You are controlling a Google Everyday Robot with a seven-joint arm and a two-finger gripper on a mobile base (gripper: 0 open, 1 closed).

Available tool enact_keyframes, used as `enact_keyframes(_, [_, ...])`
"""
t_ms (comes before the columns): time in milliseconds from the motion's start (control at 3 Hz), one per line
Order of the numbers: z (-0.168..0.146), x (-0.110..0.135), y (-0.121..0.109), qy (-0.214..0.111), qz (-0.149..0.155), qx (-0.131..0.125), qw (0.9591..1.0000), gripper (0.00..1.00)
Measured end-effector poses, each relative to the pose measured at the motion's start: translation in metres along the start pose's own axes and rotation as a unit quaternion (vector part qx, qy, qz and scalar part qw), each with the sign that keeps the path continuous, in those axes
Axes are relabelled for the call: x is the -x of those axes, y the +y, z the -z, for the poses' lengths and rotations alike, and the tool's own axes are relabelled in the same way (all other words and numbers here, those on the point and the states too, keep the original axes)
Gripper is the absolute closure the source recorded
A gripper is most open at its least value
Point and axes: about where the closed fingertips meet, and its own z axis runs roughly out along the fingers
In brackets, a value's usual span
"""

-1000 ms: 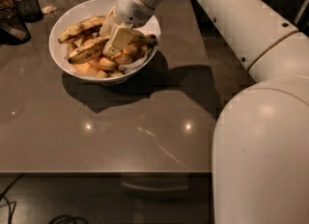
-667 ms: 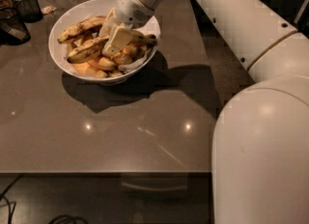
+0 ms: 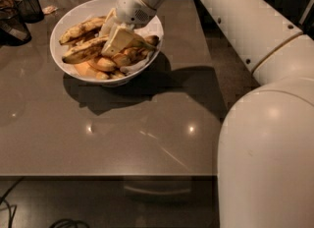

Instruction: Pick banana from white bowl

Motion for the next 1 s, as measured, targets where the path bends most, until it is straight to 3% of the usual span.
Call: enact_keyframes(1000, [0.029, 0.021, 0.005, -0.016, 0.034, -0.015, 0.9992, 1.00])
